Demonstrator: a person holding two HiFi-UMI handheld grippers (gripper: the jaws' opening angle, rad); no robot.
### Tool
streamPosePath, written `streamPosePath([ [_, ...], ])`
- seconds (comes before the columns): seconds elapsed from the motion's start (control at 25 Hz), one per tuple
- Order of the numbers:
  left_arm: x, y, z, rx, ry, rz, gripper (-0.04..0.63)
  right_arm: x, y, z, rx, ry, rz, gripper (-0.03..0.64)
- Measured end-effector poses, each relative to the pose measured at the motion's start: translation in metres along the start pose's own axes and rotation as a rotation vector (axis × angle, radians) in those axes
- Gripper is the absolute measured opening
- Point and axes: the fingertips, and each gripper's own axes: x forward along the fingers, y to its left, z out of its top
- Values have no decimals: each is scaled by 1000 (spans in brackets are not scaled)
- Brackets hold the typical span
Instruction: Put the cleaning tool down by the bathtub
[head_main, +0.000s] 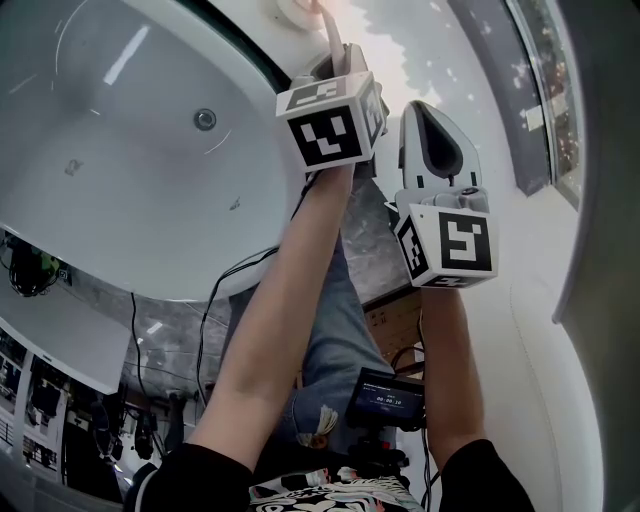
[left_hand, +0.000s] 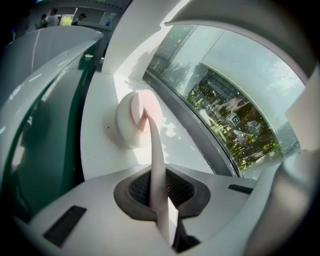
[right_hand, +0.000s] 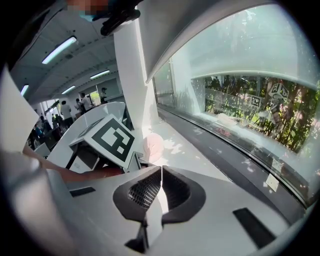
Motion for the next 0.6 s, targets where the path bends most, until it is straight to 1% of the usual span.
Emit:
streamPosePath([
  [0.04,3,-1,-4,6,26,-2,34,0,-1,0,2,0,-1,26],
  [0.08,5,-2,-8,18,50,-6,74,-1,-2,-1,5,1,-3,26],
  [0.12,7,-4,-11,34,66,-10,148,-1,-2,-1,10,2,-4,26],
  [0.16,8,-5,-12,45,73,-12,175,-2,-2,-2,15,2,-4,26],
  [0.28,8,-7,-10,35,69,-5,212,-2,-3,-1,18,2,-4,26],
  [0.36,5,-1,-6,53,57,53,243,-1,-3,-1,21,0,-5,26],
  [0.44,0,7,-2,89,35,126,255,-2,-3,-1,29,-3,-6,26],
  [0.48,-2,9,0,105,23,146,259,-2,-3,-1,32,-5,-7,26],
  [0.6,-4,4,9,143,-23,143,259,-5,-2,2,29,-20,-18,26],
])
